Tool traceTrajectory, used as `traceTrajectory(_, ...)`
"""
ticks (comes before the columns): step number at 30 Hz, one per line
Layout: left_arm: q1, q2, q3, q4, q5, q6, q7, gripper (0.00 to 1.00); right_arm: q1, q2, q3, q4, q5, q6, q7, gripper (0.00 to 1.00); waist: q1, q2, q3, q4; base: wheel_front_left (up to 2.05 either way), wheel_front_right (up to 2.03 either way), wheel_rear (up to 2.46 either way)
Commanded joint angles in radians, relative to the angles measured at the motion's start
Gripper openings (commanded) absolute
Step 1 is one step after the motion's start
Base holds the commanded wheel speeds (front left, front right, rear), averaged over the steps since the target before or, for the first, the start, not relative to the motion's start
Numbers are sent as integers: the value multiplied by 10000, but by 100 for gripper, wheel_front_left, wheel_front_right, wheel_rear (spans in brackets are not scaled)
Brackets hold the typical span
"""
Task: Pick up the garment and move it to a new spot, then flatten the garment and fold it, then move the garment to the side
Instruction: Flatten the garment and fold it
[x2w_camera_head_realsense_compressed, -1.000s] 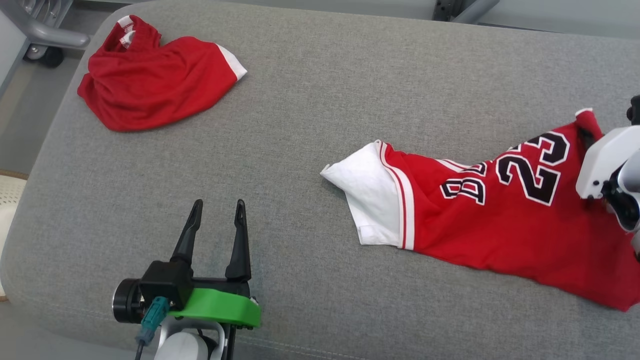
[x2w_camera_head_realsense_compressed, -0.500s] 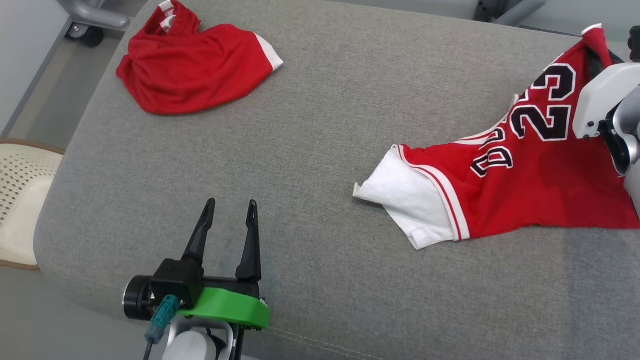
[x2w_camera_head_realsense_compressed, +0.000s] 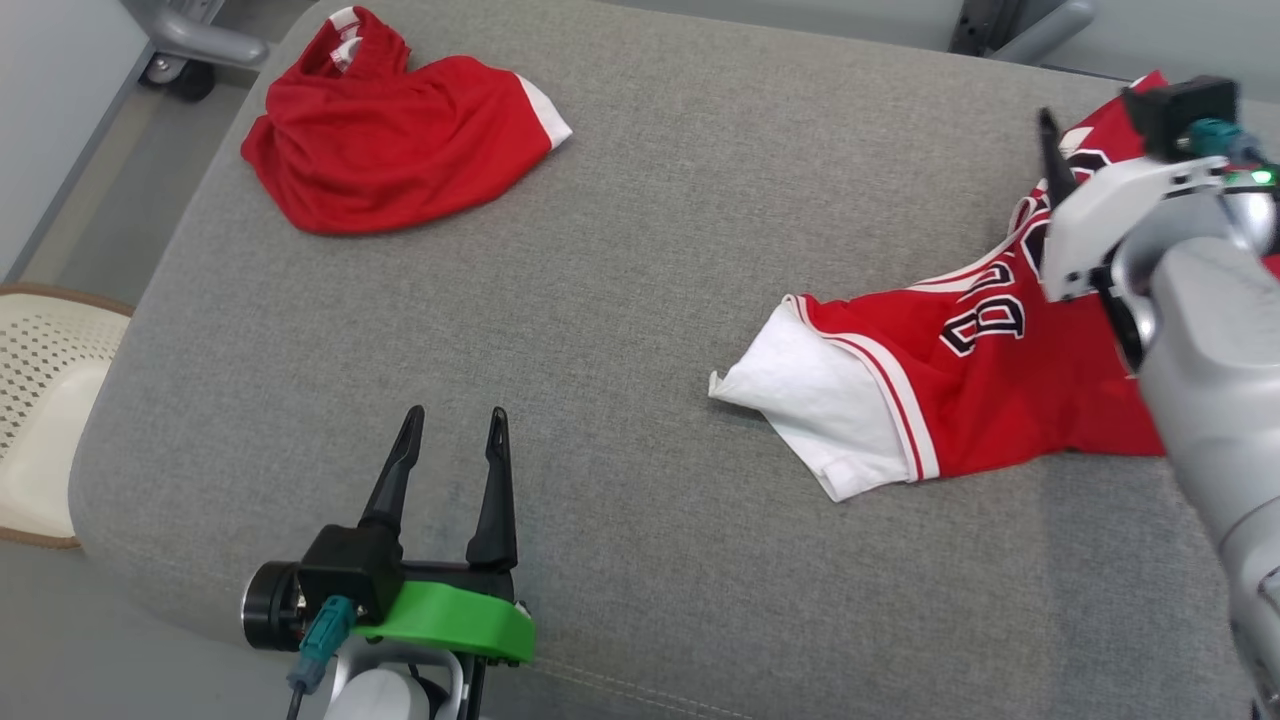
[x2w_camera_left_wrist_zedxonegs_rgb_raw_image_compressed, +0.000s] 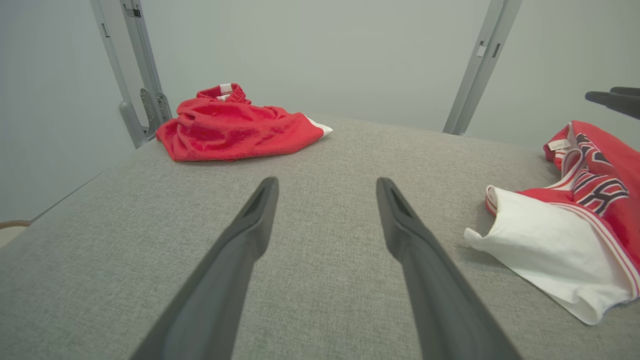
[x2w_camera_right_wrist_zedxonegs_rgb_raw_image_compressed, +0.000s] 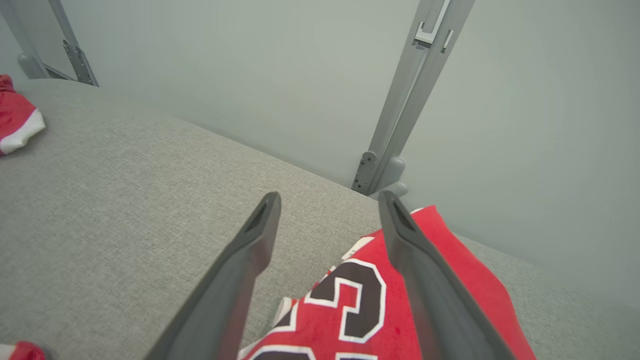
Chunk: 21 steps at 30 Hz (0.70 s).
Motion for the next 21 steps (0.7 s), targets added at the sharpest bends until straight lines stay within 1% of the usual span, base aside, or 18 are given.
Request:
traceTrajectory(1, 87, 15, 37, 0, 25, 13, 1, 100, 147, 126, 82, -71, -21, -17, -53, 100, 0, 69, -176, -214, 0, 0, 0)
traceTrajectory(4, 157, 14, 48, -13, 51, 11, 1, 100, 546, 499, 847, -550, 257, -17, -173, 100, 0, 69, -338, -432, 0, 0, 0)
traceTrajectory(7, 218, 15, 85, -20, 75, 29, 2, 100, 1074, 857, 1867, -1268, 689, -17, -226, 100, 0, 69, -456, -607, 0, 0, 0)
traceTrajectory(10, 248, 15, 89, -29, 72, 33, 2, 100, 1746, 862, 3253, -2153, 1157, -17, -237, 100, 0, 69, -519, -684, 0, 0, 0)
traceTrajectory(12, 261, 15, 88, -32, 64, 33, 1, 100, 2240, 741, 4348, -2801, 1551, -17, -236, 100, 0, 69, -555, -695, 0, 0, 0)
traceTrajectory(15, 277, 15, 107, -46, 50, 25, 1, 100, 2726, 324, 5823, -3708, 2251, -19, -100, 100, 0, 69, -578, -661, 0, 0, 0)
traceTrajectory(16, 286, 15, 122, -54, 26, 38, 2, 100, 2905, 7, 6626, -4175, 2643, -17, 106, 100, 0, 69, -576, -611, 0, 0, 0)
traceTrajectory(19, 244, 15, 101, -52, -28, 14, 2, 100, 2877, -425, 7519, -4554, 3020, -17, 321, 100, 0, 69, -534, -491, 0, 0, 0)
traceTrajectory(21, 203, 15, 64, -64, -56, 9, 2, 100, 2730, -576, 7983, -4654, 3185, -17, 363, 100, 0, 69, -496, -380, 0, 0, 0)
